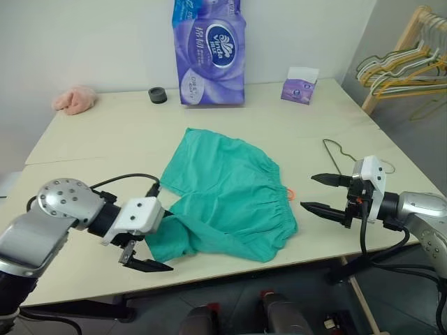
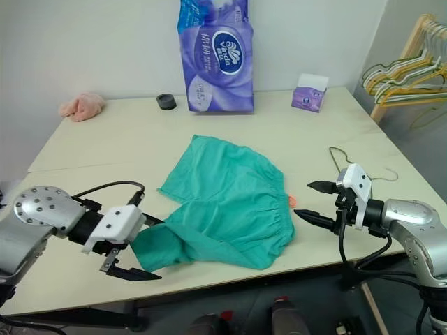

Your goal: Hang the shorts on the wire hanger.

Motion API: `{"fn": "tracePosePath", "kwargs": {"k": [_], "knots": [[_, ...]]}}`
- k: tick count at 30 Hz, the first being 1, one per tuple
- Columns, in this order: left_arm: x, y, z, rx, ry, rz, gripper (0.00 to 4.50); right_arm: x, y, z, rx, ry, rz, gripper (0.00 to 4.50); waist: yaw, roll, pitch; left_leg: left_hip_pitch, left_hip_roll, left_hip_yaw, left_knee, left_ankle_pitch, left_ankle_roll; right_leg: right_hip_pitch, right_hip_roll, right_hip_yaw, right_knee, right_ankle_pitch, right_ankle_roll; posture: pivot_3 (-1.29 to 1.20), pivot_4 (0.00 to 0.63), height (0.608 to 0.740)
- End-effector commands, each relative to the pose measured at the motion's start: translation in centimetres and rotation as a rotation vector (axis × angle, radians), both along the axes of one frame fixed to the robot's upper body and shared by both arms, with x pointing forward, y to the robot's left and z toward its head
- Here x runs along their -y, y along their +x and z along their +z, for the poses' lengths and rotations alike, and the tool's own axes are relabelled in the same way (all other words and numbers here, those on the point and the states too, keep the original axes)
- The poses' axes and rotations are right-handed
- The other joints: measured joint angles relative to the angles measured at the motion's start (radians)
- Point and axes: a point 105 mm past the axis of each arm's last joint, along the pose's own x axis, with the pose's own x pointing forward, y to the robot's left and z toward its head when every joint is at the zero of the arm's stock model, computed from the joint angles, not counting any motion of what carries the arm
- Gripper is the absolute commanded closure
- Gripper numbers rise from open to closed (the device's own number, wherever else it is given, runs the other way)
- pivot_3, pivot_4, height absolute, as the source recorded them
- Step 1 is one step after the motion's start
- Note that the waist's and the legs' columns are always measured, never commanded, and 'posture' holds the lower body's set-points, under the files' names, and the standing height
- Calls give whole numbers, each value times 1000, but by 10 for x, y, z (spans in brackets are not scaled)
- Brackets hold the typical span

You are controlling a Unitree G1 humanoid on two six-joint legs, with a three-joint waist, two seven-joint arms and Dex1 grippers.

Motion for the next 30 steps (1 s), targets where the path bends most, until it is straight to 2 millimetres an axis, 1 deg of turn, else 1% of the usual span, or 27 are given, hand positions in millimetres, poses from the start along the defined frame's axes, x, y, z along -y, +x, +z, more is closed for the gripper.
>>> {"fn": "tracePosePath", "kwargs": {"k": [1, 3, 6, 7, 9, 10, 11, 12, 13, 14, 15, 16, 17, 19, 21, 23, 24, 26, 30], "knots": [[-10, -8, 10, 23, 67, 7, 42, 4, -3, 8, 38, -27, 11, 199, -4, 0, 0, 0, 1, 0, 0, 0, 0, 0, 0, 0, 0, 0, 0, -158, 115, 740], [-11, -22, 0, -11, 127, -42, 42, 2, -5, 3, 22, -45, 33, 199, -6, 1, 1, 1, 3, 0, 0, -1, -1, 0, 1, 0, 0, 0, -1, -153, 114, 740], [-11, -55, -18, -114, 200, -167, 42, -4, -8, -3, 16, -77, 74, 199, -9, 1, 1, 1, 5, 1, 0, -2, -2, 0, 2, 0, 0, -1, -1, -146, 115, 740], [-17, -55, -22, -106, 231, -159, 42, -6, -7, -3, 19, -77, 81, 199, -9, 1, 1, 2, 6, 2, 0, -2, -3, 0, 3, 0, 0, -1, -2, -147, 116, 740], [-26, -51, -26, -79, 267, -137, 42, -8, -6, -3, 24, -75, 85, 199, -7, 1, 2, 2, 7, 2, 0, -2, -3, 0, 4, 0, 1, -1, -3, -144, 114, 740], [-27, -41, -21, -49, 238, -80, 42, -8, -6, -3, 23, -76, 86, 199, -4, 0, 2, 2, 7, 2, 0, -2, -3, 0, 4, -1, 0, 0, -4, -143, 114, 740], [-26, -28, -10, -20, 168, 1, 42, -8, -8, -4, 20, -79, 90, 199, 5, 0, 3, 2, 7, 2, 0, -2, -3, 0, 5, -1, 0, 0, -5, -144, 114, 740], [-21, -13, 8, 7, 41, 90, 42, -6, -9, -4, 15, -78, 90, 199, 12, -1, 5, 2, 7, 2, 0, -2, -3, 0, 5, -1, 0, 0, -5, -146, 115, 740], [-17, -5, 21, 17, -49, 140, 42, -6, -10, -5, 13, -77, 90, 199, 18, -1, 6, 2, 7, 1, 1, -2, -3, 0, 5, -2, 0, 0, -5, -146, 114, 740], [-13, 1, 30, 22, -121, 168, 42, -4, -8, -4, 17, -69, 76, 199, 21, -3, 7, 1, 7, 1, 2, -2, -3, 0, 5, -3, 0, 1, -5, -146, 114, 740], [-10, 3, 35, 21, -158, 180, 42, -3, -7, -3, 22, -63, 64, 199, 20, -4, 7, 1, 7, 1, 2, -2, -3, 0, 5, -3, 0, 1, -4, -145, 113, 740], [-5, 13, 40, 68, -205, 210, 42, -1, 0, 0, 44, -43, 21, 199, 18, -4, 7, 1, 7, 2, 2, -2, -3, 0, 5, -2, 0, 1, -4, -145, 112, 740], [-1, 23, 42, 124, -231, 232, 42, 5, 10, 3, 69, -22, -51, 199, 16, -3, 6, 1, 7, 3, 2, -2, -3, 0, 5, -2, -1, 2, -3, -147, 113, 740], [9, 38, 44, 217, -276, 255, 42, 17, 24, 4, 87, -6, -166, 199, 14, -3, 7, 2, 7, 6, 2, -3, -3, 0, 5, -1, 0, 2, -2, -145, 112, 740], [19, 47, 47, 246, -340, 281, 42, 28, 35, 1, 100, -32, -264, 199, 14, -4, 7, 2, 7, 7, 2, -3, -3, 0, 5, 2, -1, 4, -2, -152, 115, 740], [34, 47, 49, 219, -405, 261, 42, 49, 48, -4, 105, -70, -416, 199, 13, -5, 8, 1, 7, 7, 2, -3, -3, -1, 5, 4, -1, 6, -5, -158, 118, 740], [42, 44, 49, 190, -433, 237, 42, 66, 54, -9, 86, -107, -535, 199, 12, -5, 8, 1, 8, 7, 2, -3, -4, -1, 5, 4, -1, 6, -5, -162, 119, 740], [53, 42, 49, 148, -468, 203, 42, 91, 61, -15, 60, -122, -705, 199, 12, -6, 9, 1, 7, 7, 2, -3, -4, -1, 5, 4, 0, 6, -6, -174, 122, 740], [57, 46, 47, 137, -432, 154, 42, 123, 68, -24, 23, -132, -906, 199, 10, -5, 9, 1, 8, 7, 2, -3, -4, -1, 6, 5, 0, 6, -6, -191, 126, 740]]}}
